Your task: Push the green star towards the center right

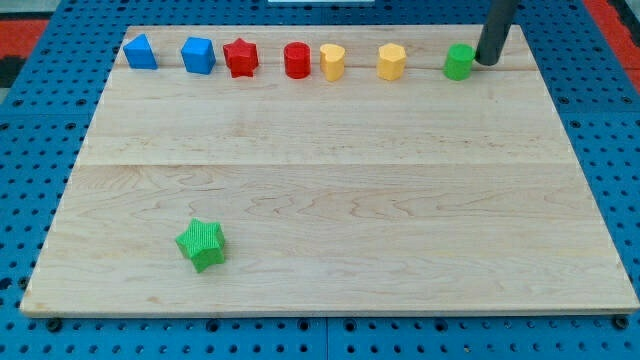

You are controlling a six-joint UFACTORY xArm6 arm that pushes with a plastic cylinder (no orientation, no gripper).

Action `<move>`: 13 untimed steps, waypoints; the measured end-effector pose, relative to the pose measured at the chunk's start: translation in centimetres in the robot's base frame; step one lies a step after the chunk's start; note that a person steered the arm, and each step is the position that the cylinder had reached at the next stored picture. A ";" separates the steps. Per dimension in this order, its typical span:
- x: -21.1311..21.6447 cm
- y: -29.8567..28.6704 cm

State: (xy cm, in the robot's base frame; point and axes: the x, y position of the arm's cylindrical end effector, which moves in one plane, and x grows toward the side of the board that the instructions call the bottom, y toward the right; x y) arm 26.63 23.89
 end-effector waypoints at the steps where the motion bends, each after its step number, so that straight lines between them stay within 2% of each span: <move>1: 8.6 2.8; 2: 20.0 -0.3; 3: 28.6 -6.8; 4: 31.0 -16.0; 5: 31.8 -21.3; 6: 30.3 -30.4; 8: 30.1 -34.4; 9: 30.4 -40.4; 10: 29.1 -43.9; 12: 21.1 -45.0; 13: 22.9 -44.4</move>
State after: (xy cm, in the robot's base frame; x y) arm 49.56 -20.52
